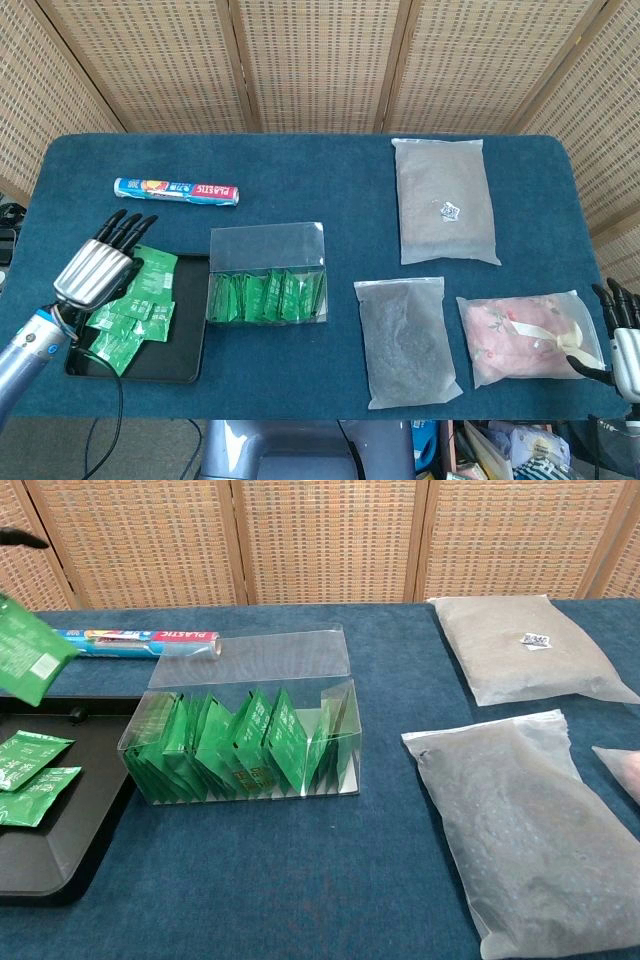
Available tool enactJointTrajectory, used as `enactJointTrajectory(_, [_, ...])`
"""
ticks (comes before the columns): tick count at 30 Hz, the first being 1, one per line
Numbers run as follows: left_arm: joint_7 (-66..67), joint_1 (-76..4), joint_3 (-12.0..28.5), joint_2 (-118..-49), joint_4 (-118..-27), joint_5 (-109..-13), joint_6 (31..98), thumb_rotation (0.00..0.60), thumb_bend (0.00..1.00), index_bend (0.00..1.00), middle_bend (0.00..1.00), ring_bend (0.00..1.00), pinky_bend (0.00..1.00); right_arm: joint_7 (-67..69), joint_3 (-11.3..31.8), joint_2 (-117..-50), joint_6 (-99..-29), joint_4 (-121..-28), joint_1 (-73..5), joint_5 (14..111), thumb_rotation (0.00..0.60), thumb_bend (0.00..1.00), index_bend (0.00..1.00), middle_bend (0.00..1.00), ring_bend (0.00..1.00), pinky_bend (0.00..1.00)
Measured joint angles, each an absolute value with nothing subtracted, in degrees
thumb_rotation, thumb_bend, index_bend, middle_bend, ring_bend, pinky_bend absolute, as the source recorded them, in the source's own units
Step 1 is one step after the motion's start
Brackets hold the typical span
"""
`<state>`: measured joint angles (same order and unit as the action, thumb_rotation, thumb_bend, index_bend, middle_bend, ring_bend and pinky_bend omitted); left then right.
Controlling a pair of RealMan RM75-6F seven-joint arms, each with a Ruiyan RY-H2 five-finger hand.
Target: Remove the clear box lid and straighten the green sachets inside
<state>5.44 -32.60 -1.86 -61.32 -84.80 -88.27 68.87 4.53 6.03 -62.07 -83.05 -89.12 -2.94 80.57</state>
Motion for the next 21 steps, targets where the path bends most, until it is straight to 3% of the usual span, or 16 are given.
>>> enactJointTrajectory(2, [1.7,-30.8,-3.2,-61.8,-81.3,-87.6,68.3,0.600,0.31,0.05,0.00,0.00,0.00,4.3,5.9,-62.1,-83.2,-89.3,-2.9,80.8,0.600,0.00,0.00,0.00,0.00,0.00])
enactJointTrajectory(3, [0.5,-30.4,-3.6,-61.8,-80.3,-87.1,67.7,0.600,0.27,0.00,0.00,0.00,0.00,4.3,5.9,-62.1,-83.3,-89.4,-2.9,80.9,0.600,0.00,0.00,0.00,0.00,0.00])
enactJointTrajectory(6, [-0.9,-29.4,-4.2,-61.2,-80.2,-85.3,65.7,0.600,0.21,0.00,0.00,0.00,0.00,4.2,5.9,-62.0,-83.5,-89.6,-2.8,81.0,0.600,0.00,0.00,0.00,0.00,0.00])
enactJointTrajectory(10, [-1.5,-26.8,-4.0,-59.8,-83.0,-83.3,66.7,0.600,0.21,0.00,0.00,0.00,0.00,4.6,5.9,-61.7,-83.8,-89.8,-2.7,81.0,0.600,0.00,0.00,0.00,0.00,0.00])
enactJointTrajectory(21, [-6.3,-18.9,-1.1,-55.5,-90.4,-79.1,78.3,0.600,0.21,0.00,0.00,0.00,0.00,5.5,6.0,-61.2,-84.2,-90.3,-2.6,81.6,0.600,0.00,0.00,0.00,0.00,0.00])
